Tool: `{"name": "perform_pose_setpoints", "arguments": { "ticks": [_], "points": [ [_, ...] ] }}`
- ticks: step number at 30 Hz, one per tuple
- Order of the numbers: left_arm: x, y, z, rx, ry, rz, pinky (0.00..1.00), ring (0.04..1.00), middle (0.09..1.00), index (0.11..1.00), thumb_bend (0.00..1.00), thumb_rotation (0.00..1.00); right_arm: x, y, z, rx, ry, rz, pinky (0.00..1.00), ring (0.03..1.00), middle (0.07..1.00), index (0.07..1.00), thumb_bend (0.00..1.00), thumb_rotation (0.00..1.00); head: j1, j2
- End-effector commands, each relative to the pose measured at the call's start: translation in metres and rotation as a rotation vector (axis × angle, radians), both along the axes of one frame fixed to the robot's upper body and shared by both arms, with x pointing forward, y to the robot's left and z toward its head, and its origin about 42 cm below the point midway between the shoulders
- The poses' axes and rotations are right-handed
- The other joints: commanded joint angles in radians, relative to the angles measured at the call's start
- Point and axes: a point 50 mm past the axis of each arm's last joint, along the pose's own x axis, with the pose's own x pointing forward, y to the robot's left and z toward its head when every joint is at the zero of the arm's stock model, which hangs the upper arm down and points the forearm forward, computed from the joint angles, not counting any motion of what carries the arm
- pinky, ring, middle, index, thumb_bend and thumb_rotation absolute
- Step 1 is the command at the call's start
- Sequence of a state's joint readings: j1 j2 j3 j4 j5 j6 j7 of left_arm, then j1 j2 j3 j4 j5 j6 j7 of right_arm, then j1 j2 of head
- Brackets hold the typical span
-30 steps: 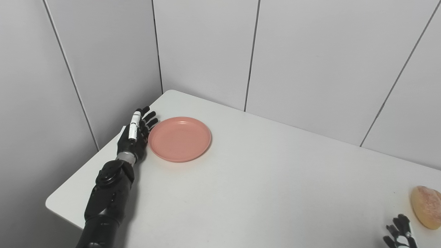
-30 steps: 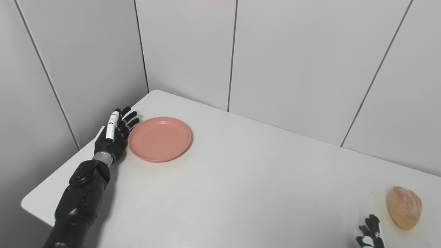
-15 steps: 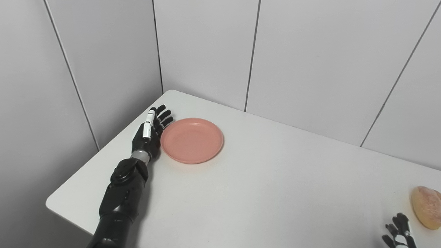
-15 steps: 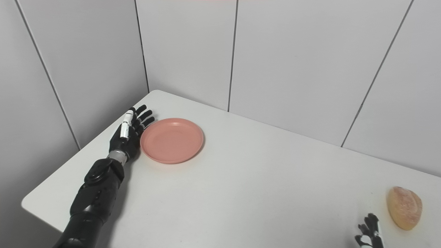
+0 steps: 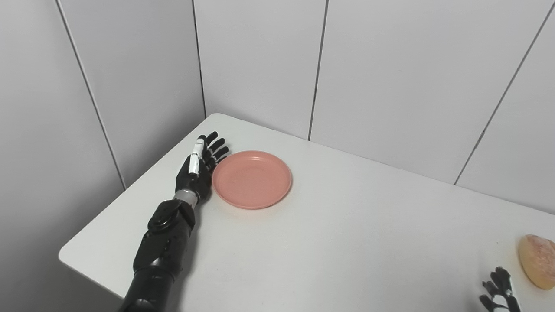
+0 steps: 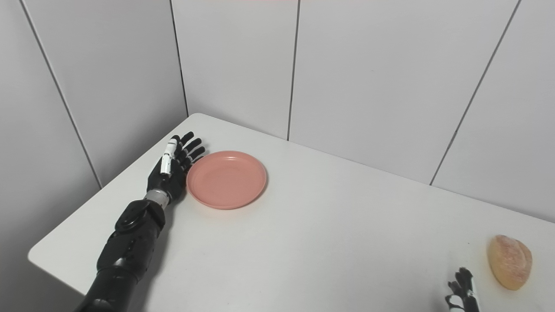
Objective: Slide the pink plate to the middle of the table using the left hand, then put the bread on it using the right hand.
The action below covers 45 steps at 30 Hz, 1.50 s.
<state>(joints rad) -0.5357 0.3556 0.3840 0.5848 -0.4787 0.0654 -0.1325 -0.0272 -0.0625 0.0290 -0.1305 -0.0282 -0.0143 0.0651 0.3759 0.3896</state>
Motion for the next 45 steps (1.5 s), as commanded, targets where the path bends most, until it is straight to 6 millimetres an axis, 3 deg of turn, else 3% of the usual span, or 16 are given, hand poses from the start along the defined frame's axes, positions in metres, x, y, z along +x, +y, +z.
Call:
{"name": "perform_pose_setpoints", "arguments": {
  "ticks": [1, 17, 36, 45],
  "points": [
    [0.009, -0.014, -0.002, 0.002, 0.013, -0.047, 0.88, 0.875, 0.881, 0.863, 0.36, 1.0, 0.001, 0.002, 0.015, -0.007, -0.061, -0.006, 0.97, 0.978, 0.992, 0.986, 0.22, 1.0, -0.003, 0.002],
    [0.02, -0.055, -0.008, -0.01, 0.027, -0.153, 0.83, 0.843, 0.859, 0.839, 0.34, 1.0, -0.001, 0.012, 0.02, -0.029, -0.076, -0.012, 0.94, 0.964, 0.979, 0.977, 0.19, 1.0, -0.079, 0.024],
    [0.013, -0.109, -0.016, -0.038, 0.071, -0.316, 0.87, 0.863, 0.868, 0.86, 0.34, 1.0, 0.0, 0.025, 0.02, -0.044, -0.083, -0.046, 0.91, 0.93, 0.945, 0.94, 0.29, 1.0, -0.21, 0.066],
    [0.001, -0.151, -0.021, -0.047, 0.091, -0.421, 0.87, 0.866, 0.871, 0.851, 0.32, 0.98, -0.001, 0.031, 0.021, -0.079, -0.085, -0.059, 0.88, 0.925, 0.938, 0.935, 0.34, 1.0, -0.269, 0.099]
  ]
}}
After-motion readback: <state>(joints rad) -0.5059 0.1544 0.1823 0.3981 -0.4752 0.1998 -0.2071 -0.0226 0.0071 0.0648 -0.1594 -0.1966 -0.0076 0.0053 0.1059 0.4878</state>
